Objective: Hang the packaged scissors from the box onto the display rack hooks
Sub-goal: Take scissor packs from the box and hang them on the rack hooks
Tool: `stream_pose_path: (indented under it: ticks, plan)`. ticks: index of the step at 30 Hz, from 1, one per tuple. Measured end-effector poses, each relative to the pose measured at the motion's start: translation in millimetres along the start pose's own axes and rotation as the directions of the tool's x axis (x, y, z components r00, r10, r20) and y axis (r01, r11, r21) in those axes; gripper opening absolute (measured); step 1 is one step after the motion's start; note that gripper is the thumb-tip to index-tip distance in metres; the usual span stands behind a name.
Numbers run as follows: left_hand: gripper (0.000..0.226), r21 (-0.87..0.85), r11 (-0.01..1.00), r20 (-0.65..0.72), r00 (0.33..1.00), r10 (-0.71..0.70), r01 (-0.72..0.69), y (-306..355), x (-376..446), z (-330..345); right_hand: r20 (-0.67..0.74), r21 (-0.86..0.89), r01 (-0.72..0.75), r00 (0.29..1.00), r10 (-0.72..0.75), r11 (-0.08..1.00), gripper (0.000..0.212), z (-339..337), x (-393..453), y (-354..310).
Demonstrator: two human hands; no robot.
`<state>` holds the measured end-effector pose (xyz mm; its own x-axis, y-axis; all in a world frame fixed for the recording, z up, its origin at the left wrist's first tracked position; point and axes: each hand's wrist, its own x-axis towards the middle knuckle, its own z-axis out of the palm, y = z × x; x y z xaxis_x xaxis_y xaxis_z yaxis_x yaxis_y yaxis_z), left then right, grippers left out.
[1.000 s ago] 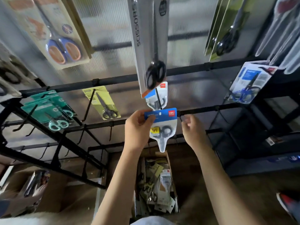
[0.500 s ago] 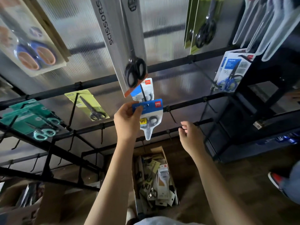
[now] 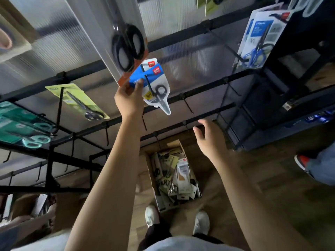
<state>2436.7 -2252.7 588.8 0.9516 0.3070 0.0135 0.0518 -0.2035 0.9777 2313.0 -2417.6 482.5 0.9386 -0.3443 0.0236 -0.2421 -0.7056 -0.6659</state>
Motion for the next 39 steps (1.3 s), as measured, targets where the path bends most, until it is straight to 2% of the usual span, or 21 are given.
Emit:
stream_pose_path:
  ticks: [4,9,13,16,18,20,22,25,27,29,33,35,39]
  plan:
    - [0.015,-0.036,0.999,0.003,1.0,-0.005,0.005,-7,11,2,0.013,-0.042,0.005,1.0,-0.005,0.999,0.037,6,-7,3]
    - [0.013,0.024,0.998,0.026,0.998,0.064,-0.064,-18,23,2,0.051,-0.007,-0.002,0.999,0.002,1.0,0.038,23,-11,5]
    - [0.024,0.168,0.98,-0.025,0.994,0.111,-0.105,-48,17,3,0.085,-0.013,-0.027,0.996,0.028,1.0,0.038,46,-24,10]
    - [0.018,0.277,0.958,-0.029,0.996,0.082,-0.071,-88,-7,-1,0.103,-0.045,-0.065,0.992,0.069,0.997,0.037,69,-38,19]
    - [0.017,0.354,0.935,0.038,0.999,0.017,-0.029,-118,-30,-7,0.125,-0.079,-0.109,0.985,0.119,0.991,0.039,82,-53,25]
    - [0.019,0.455,0.887,0.185,0.983,-0.008,-0.079,-150,-55,-14,0.153,-0.114,-0.159,0.972,0.176,0.981,0.04,96,-68,32]
    - [0.016,0.522,0.825,0.4,0.916,-0.014,-0.216,-185,-78,-25,0.168,-0.11,-0.236,0.953,0.252,0.966,0.04,114,-84,41]
    - [0.015,0.57,0.706,0.679,0.725,-0.115,-0.421,-246,-105,-46,0.185,-0.103,-0.362,0.908,0.375,0.927,0.036,148,-112,56]
    - [0.024,0.584,0.598,0.78,0.584,-0.226,-0.548,-281,-115,-60,0.213,-0.149,-0.415,0.873,0.439,0.898,0.037,170,-134,66]
    - [0.033,0.593,0.506,0.803,0.507,-0.314,-0.626,-312,-121,-72,0.257,-0.223,-0.445,0.832,0.492,0.868,0.044,193,-157,80]
    - [0.046,0.558,0.394,0.823,0.424,-0.378,-0.73,-378,-119,-83,0.349,-0.366,-0.408,0.773,0.529,0.837,0.053,246,-191,117]
    - [0.052,0.579,0.341,0.794,0.418,-0.442,-0.74,-413,-113,-81,0.397,-0.418,-0.36,0.753,0.524,0.834,0.056,274,-199,140]
    - [0.061,0.601,0.251,0.752,0.431,-0.498,-0.759,-491,-99,-65,0.459,-0.467,-0.231,0.761,0.457,0.854,0.059,332,-200,191]
